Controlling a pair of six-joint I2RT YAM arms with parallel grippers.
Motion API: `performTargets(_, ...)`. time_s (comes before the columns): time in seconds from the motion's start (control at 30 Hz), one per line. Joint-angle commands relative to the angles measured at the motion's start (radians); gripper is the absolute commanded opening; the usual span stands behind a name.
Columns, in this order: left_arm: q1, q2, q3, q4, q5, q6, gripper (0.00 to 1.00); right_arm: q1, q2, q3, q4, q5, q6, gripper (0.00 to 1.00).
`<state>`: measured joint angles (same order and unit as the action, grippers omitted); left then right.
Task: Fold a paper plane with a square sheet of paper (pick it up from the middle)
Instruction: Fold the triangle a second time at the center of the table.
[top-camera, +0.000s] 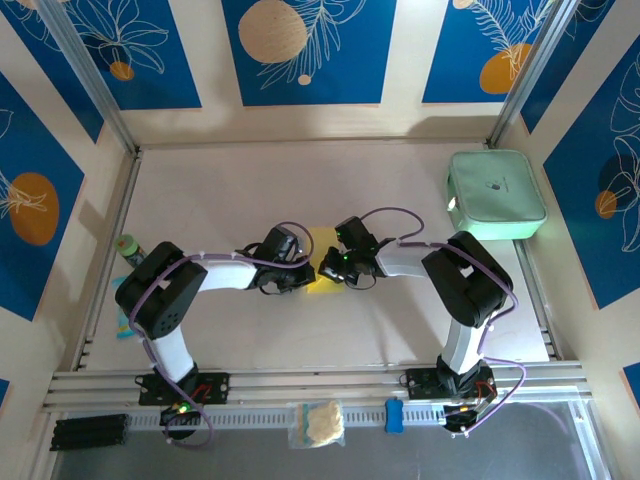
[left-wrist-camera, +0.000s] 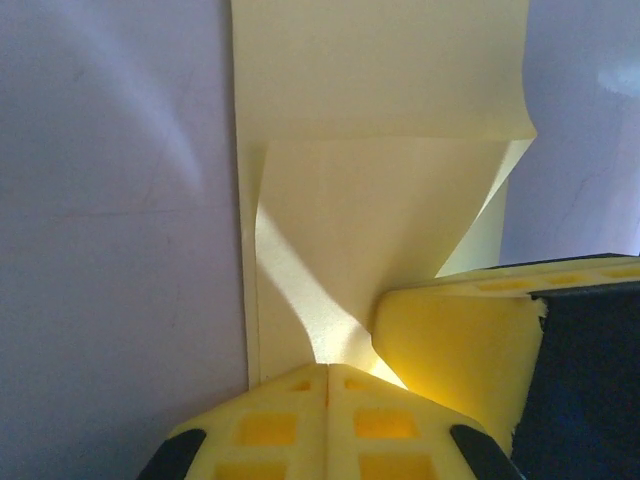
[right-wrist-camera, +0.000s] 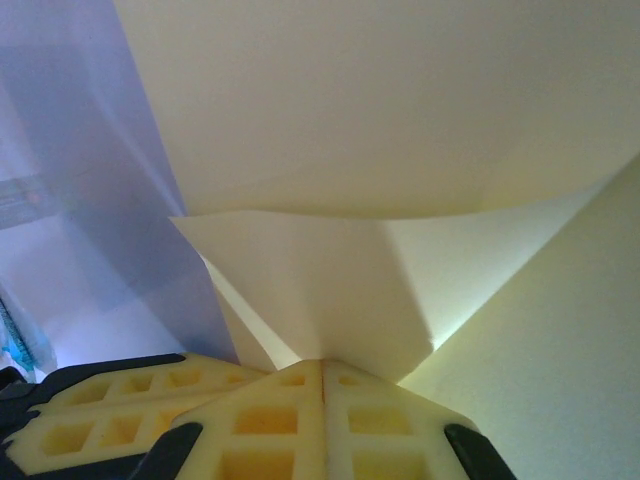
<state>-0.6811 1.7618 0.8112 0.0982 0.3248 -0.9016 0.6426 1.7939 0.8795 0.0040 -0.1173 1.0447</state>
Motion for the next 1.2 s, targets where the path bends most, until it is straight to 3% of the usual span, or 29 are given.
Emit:
performTargets(0.0, 0.004, 0.025, -0.011, -0.193, -0.024, 0.056, 0.0, 0.003, 0.028, 0.008, -0.022, 0.004, -0.009, 0.0)
performTargets(0.23, 0.014, 0.06, -0.013, -0.318, -0.049, 0.128, 0.0, -0.075, 0.046, 0.01, -0.016, 0.016, -0.084, 0.0)
performTargets(0.5, 0.028, 0.084, -0.012, -0.33, -0.031, 0.133, 0.0, -0.215, 0.111, 0.035, 0.021, -0.029, -0.142, 0.0)
performTargets(0.73, 0.03, 0.068, 0.006, -0.344, -0.055, 0.138, 0.0, -0.313, 0.081, 0.052, -0.005, -0.036, -0.207, 0.0)
performTargets(1.0, 0.03, 0.05, 0.057, -0.368, -0.036, 0.16, 0.0, -0.245, -0.072, 0.02, -0.043, -0.017, -0.232, 0.0)
performTargets(1.17, 0.029, 0.042, 0.089, -0.37, -0.014, 0.168, 0.0, -0.175, -0.046, -0.003, -0.003, -0.068, -0.184, 0.0)
